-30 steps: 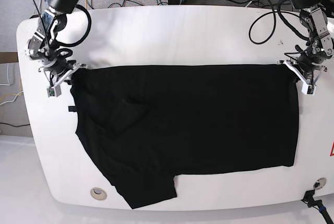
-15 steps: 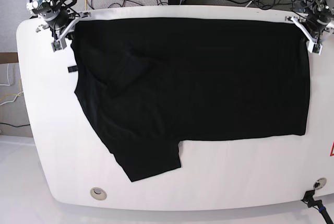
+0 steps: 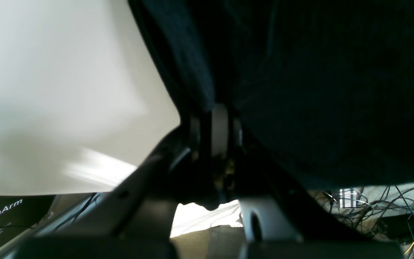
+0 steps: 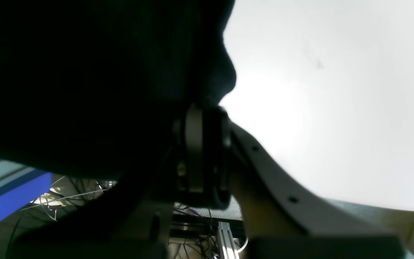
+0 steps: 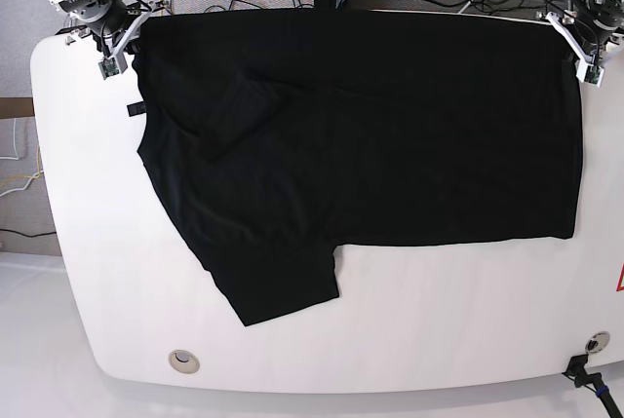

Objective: Fold the T-shirt properly
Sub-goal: 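Release, regrasp the shirt edge and drag it back toward the robot, then move both grippers down to the shirt's side edges near the hem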

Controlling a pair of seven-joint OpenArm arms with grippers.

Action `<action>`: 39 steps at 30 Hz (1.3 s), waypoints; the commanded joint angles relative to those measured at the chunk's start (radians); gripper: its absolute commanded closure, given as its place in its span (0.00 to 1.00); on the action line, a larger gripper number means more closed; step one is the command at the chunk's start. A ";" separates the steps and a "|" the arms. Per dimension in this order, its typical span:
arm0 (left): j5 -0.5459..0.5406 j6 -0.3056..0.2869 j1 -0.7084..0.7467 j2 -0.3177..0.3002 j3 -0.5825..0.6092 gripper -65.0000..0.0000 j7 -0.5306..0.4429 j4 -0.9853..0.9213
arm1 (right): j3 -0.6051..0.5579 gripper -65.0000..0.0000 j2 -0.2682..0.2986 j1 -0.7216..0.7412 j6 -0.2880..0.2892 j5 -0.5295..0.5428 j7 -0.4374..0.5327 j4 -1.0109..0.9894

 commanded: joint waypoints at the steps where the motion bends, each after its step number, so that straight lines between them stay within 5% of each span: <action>1: -0.003 0.004 0.003 -0.018 -0.013 1.00 0.050 0.039 | 0.006 1.00 0.007 -0.007 -0.001 -0.023 -0.015 0.011; 3: -0.003 0.004 0.001 -0.021 -0.016 0.75 0.110 0.051 | 0.006 0.95 0.007 -0.005 -0.001 -0.023 -0.014 0.011; 5: -0.004 0.004 0.001 -0.021 -0.050 0.45 0.122 0.070 | 0.006 0.77 0.007 0.003 -0.001 -0.023 -0.007 0.011; 7: -0.004 0.004 -0.001 -0.019 -0.076 0.31 0.125 0.099 | 0.006 0.64 0.006 0.018 -0.001 -0.023 -0.007 0.011; 14: -0.087 0.004 -0.070 -0.024 -0.142 0.32 0.127 0.213 | 0.006 0.59 0.015 0.055 -0.005 0.039 -0.038 0.142; 23: -0.098 0.010 -0.378 -0.022 -0.140 0.32 0.222 0.177 | -0.045 0.59 0.035 0.339 -0.010 0.039 -0.144 0.101; 33: 0.059 0.009 -0.759 -0.025 -0.025 0.32 0.200 -0.271 | -0.172 0.59 0.038 0.681 -0.011 0.036 -0.138 -0.252; 39: 0.088 0.010 -0.941 -0.119 0.029 0.32 0.082 -0.634 | -0.212 0.59 0.037 0.790 -0.011 0.036 -0.090 -0.419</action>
